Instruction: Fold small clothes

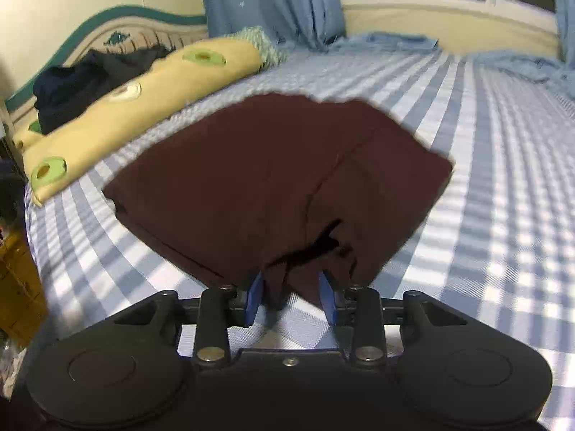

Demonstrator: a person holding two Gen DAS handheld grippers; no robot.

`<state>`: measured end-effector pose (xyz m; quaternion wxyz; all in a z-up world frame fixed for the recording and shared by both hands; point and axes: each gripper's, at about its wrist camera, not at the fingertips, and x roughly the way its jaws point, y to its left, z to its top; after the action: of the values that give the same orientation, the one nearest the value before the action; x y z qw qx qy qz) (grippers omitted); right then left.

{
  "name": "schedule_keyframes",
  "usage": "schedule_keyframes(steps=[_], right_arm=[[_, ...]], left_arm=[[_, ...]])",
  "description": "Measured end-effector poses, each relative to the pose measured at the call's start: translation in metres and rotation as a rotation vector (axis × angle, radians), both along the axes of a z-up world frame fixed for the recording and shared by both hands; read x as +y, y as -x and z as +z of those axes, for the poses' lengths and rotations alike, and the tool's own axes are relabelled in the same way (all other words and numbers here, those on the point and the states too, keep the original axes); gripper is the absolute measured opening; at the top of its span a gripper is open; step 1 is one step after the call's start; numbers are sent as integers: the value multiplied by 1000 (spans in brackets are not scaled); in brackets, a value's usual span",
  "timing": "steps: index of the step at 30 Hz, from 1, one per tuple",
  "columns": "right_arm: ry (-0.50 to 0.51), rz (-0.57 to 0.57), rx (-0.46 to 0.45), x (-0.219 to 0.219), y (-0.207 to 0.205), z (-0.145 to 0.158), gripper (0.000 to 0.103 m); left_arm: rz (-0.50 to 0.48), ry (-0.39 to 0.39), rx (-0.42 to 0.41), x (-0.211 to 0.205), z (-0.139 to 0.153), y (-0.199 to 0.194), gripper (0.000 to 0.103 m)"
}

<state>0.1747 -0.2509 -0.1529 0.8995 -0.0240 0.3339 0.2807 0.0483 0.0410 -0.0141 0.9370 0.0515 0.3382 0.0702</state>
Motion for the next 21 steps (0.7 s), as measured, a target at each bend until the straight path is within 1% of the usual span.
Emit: schedule_keyframes(steps=[1, 2, 4, 5, 6, 7, 9, 11, 12, 16, 18, 21], right_arm=[[-2, -14, -9, 0, 12, 14, 73], [-3, -25, -7, -1, 19, 25, 79], [-9, -10, -10, 1, 41, 49, 81], [-20, 0, -27, 1, 55, 60, 88], [-30, 1, -46, 3, 66, 68, 98], [-39, 1, -67, 5, 76, 75, 101], [-50, 0, -100, 10, 94, 84, 102], [-51, -21, -119, 15, 104, 86, 102], [-52, -37, -131, 19, 108, 86, 102], [-4, -75, -172, 28, 116, 82, 102], [-8, -98, -171, 28, 115, 79, 102], [-40, -92, -149, 26, 113, 77, 102]], left_arm=[[-2, -3, -1, -1, 0, 0, 102], [-8, -6, -2, -2, 0, 0, 102], [-21, -14, -5, -5, 0, 2, 102], [-24, -19, -4, -7, 0, 2, 102], [-27, -22, -4, -8, -1, 1, 102], [-27, -22, -4, -10, -1, 1, 102], [-30, -8, -2, -13, -1, 1, 102], [-33, 8, 8, -16, 1, 2, 102], [-36, 16, 0, -17, 3, 3, 102], [-37, 22, -22, -19, 9, 7, 102], [-41, 16, -20, -19, 9, 7, 102], [-41, 9, -12, -20, 5, 6, 102]])
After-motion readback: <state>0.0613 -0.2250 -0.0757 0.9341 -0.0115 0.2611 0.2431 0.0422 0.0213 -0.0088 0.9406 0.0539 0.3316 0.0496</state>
